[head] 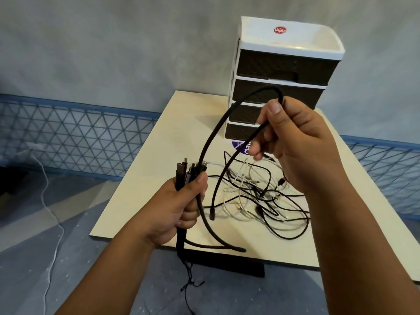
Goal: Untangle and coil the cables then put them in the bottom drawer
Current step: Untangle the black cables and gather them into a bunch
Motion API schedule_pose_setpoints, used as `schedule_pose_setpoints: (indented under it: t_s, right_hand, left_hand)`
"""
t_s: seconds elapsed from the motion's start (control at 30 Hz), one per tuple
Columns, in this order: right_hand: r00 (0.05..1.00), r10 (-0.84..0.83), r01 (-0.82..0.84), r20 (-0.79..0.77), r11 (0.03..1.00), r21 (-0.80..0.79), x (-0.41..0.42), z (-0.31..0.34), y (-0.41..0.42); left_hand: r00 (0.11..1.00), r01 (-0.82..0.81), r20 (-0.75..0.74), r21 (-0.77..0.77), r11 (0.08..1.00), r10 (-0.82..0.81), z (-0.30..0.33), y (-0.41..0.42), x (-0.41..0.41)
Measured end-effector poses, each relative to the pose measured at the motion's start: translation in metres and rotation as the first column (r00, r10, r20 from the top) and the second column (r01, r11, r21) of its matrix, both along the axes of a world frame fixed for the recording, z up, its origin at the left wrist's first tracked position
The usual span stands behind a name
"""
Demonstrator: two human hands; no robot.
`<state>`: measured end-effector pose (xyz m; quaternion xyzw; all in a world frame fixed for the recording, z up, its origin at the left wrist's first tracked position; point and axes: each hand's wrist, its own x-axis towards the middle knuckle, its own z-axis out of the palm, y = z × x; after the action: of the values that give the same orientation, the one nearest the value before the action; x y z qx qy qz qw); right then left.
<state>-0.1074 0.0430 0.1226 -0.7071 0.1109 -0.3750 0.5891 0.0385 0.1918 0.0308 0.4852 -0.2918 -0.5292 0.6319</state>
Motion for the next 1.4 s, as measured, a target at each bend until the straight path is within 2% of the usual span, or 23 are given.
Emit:
schedule_pose_setpoints:
  t_s: [0.2, 0.37, 0.47, 0.6, 0.77, 0.87, 0.9, 0.93, 0.97, 1.0, 1.07, 1.13, 1.17, 1.2, 1.27, 1.33, 1.4]
  right_hand:
    - [0.995, 0.043, -0.030, -0.095, 0.991, 0.130, -0.053, -0.026, 0.018]
    - [0.964, 0.081, -0.030, -0.254, 0.980, 0.199, -0.090, -0.057, 0.037]
    - [0.915, 0.073, -0.006, -0.396, 0.986, 0.168, -0.102, -0.079, 0.040]
    - [0.779, 0.048, 0.027, -0.625, 0.994, 0.110, -0.116, -0.120, 0.042]
    - [0.521, 0.087, -0.039, -0.849, 0.996, 0.079, -0.139, -0.160, 0.044]
    - [0.330, 0.176, -0.152, -0.927, 0.980, 0.131, -0.155, -0.165, 0.046]
    - [0.271, 0.157, -0.215, -0.950, 0.971, 0.100, -0.160, -0.162, 0.044]
    - [0.259, 0.097, -0.257, -0.961, 0.966, 0.029, -0.163, -0.157, 0.041]
    - [0.305, 0.003, -0.263, -0.952, 0.961, -0.081, -0.164, -0.151, 0.039]
    - [0.417, -0.095, -0.186, -0.904, 0.965, -0.187, -0.165, -0.142, 0.039]
    - [0.655, -0.269, 0.106, -0.706, 0.958, -0.266, -0.166, -0.117, 0.042]
    - [0.741, -0.416, 0.280, -0.526, 0.905, -0.321, -0.169, -0.092, 0.049]
    - [0.764, -0.440, 0.288, -0.472, 0.887, -0.361, -0.171, -0.082, 0.053]
    - [0.807, -0.405, 0.252, -0.430, 0.894, -0.370, -0.174, -0.072, 0.059]
    - [0.899, -0.143, 0.047, -0.415, 0.972, -0.232, -0.175, -0.061, 0.075]
    - [0.901, 0.109, -0.168, -0.419, 0.980, -0.104, -0.170, -0.069, 0.087]
    - [0.913, 0.178, -0.205, -0.367, 0.978, -0.037, -0.164, -0.089, 0.094]
  left_hand:
    - [0.990, -0.137, -0.030, -0.002, 0.991, 0.137, -0.007, 0.031, -0.018]
    - [0.985, -0.164, -0.053, -0.039, 0.986, 0.161, -0.003, 0.047, -0.059]
    - [0.983, -0.186, -0.018, -0.038, 0.982, 0.185, 0.008, 0.046, -0.088]
    - [0.978, -0.199, 0.045, -0.062, 0.978, 0.202, 0.030, 0.041, -0.114]
    - [0.979, -0.184, 0.063, -0.126, 0.975, 0.193, 0.062, 0.036, -0.127]
    - [0.977, -0.193, 0.068, -0.130, 0.973, 0.203, 0.077, 0.033, -0.132]
    - [0.976, -0.196, 0.071, -0.129, 0.972, 0.207, 0.081, 0.031, -0.134]
    - [0.975, -0.200, 0.071, -0.130, 0.971, 0.211, 0.084, 0.030, -0.136]
    - [0.974, -0.205, 0.068, -0.133, 0.970, 0.215, 0.087, 0.029, -0.138]
    - [0.974, -0.208, 0.064, -0.140, 0.968, 0.219, 0.090, 0.027, -0.141]
    - [0.975, -0.210, 0.042, -0.169, 0.963, 0.220, 0.098, 0.023, -0.147]
    - [0.977, -0.205, 0.010, -0.206, 0.957, 0.211, 0.106, 0.018, -0.155]
    - [0.980, -0.197, -0.004, -0.225, 0.954, 0.201, 0.111, 0.015, -0.159]
    - [0.982, -0.188, -0.015, -0.238, 0.953, 0.190, 0.115, 0.011, -0.163]
    - [0.987, -0.156, -0.021, -0.259, 0.953, 0.156, 0.124, 0.002, -0.172]
    - [0.993, -0.113, -0.021, -0.284, 0.952, 0.112, 0.132, -0.006, -0.181]
    - [0.996, -0.088, -0.002, -0.302, 0.949, 0.091, 0.139, -0.013, -0.185]
